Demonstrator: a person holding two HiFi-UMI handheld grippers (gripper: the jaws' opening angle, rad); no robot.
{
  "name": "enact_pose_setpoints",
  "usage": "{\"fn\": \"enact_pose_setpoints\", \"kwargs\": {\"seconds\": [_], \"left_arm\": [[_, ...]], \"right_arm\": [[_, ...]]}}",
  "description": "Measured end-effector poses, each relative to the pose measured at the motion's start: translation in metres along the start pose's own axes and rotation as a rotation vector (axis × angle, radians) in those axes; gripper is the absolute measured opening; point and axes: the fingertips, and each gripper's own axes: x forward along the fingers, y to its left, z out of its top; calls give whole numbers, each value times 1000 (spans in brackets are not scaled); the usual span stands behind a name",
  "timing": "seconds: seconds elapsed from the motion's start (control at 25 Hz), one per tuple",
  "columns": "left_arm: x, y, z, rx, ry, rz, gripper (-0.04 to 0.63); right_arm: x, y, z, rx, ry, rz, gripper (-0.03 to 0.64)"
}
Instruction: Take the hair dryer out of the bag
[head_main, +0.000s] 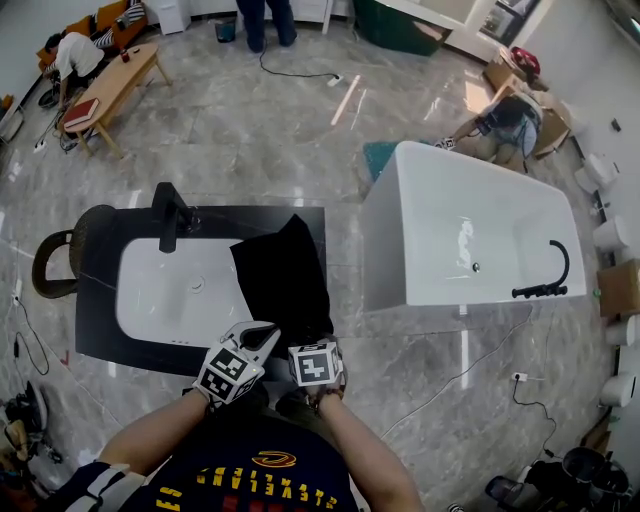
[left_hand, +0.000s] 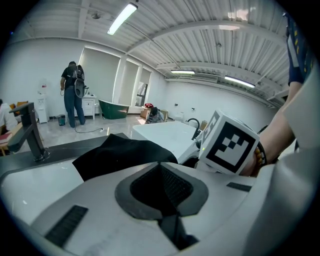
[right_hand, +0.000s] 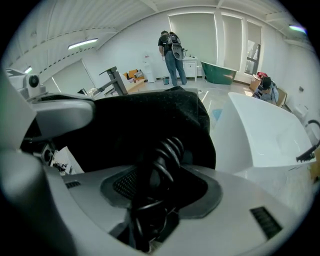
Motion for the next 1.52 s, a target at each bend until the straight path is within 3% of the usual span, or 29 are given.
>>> {"fn": "enact_pose_setpoints", "kwargs": {"seconds": [0.52,1.16,1.4,1.52], "left_arm": [[9,-11,-9,28,32,-22,14],[30,-20,-32,49,107,-48,14],[36,-32,-46,98,158,-82,18],[38,-45,-53,148,182,-122,68]], "right_arm": [[-49,11,-59,-22,19,29,221],[-139,-6,-130,110,-23,28,219],[-166,-20,-111,168,-117,4,219],[-161,-24,-86,161,-155,10,219]]}}
